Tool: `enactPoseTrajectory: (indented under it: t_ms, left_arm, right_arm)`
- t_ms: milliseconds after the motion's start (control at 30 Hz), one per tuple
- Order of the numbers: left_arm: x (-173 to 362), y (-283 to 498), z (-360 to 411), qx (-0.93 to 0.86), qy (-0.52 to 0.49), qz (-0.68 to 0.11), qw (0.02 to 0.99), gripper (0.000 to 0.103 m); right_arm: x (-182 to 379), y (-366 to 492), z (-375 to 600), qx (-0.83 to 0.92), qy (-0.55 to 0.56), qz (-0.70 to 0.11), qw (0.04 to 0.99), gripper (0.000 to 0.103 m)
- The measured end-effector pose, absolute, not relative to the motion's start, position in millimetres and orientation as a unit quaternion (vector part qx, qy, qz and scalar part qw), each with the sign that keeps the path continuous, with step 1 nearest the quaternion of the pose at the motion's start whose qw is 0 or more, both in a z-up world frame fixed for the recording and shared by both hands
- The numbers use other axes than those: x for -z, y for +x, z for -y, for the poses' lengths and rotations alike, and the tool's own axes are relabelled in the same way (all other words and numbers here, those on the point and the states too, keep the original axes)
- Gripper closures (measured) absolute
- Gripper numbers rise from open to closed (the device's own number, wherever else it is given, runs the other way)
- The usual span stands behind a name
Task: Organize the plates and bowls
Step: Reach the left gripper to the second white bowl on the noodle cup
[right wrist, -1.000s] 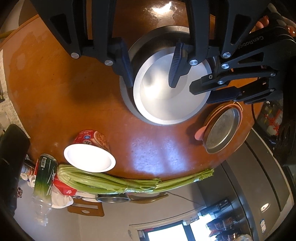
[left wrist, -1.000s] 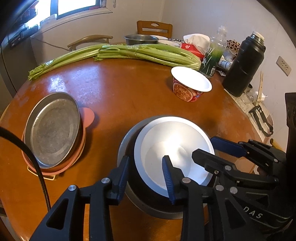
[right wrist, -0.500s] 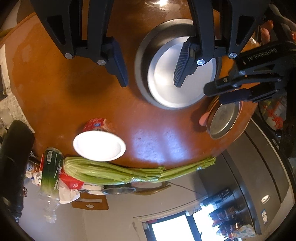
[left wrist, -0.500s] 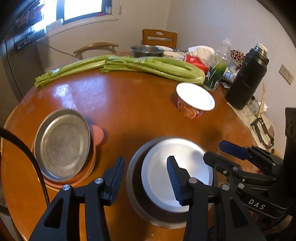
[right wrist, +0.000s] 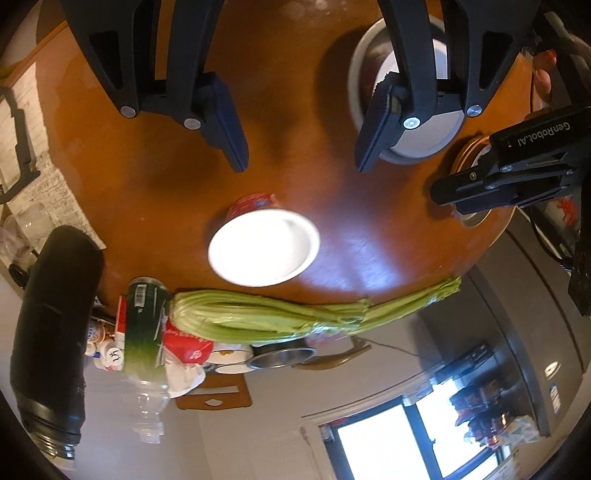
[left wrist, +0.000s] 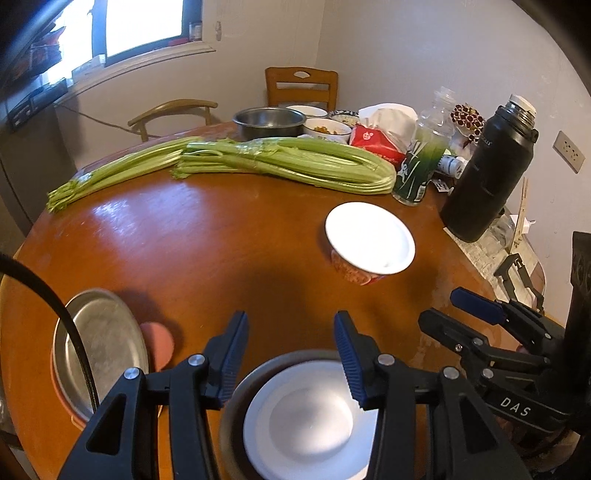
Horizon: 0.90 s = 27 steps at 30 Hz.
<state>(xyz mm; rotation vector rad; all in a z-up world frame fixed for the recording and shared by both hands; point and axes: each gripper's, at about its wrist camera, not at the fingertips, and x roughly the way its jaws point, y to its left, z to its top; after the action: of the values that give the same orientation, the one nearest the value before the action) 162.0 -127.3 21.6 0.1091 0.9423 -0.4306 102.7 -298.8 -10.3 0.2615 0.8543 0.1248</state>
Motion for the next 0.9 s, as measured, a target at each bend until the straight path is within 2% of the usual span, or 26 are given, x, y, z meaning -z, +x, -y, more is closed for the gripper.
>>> enactPoseTrajectory:
  t_ms: [500, 900]
  left_arm:
    - [-12.9, 211.7, 172.1, 0.229, 0.088, -0.458, 0.854, 0.055]
    - [10.7, 248.6, 204.9, 0.253, 0.102, -0.477, 0.835, 0.055]
  right_arm:
    - [17.4, 142.2, 327.4, -0.022, 0.131, -0.42, 0.898, 0.042]
    - [45.2, 179.4, 344.5, 0.008, 0.124, -0.449, 0.885, 0.041]
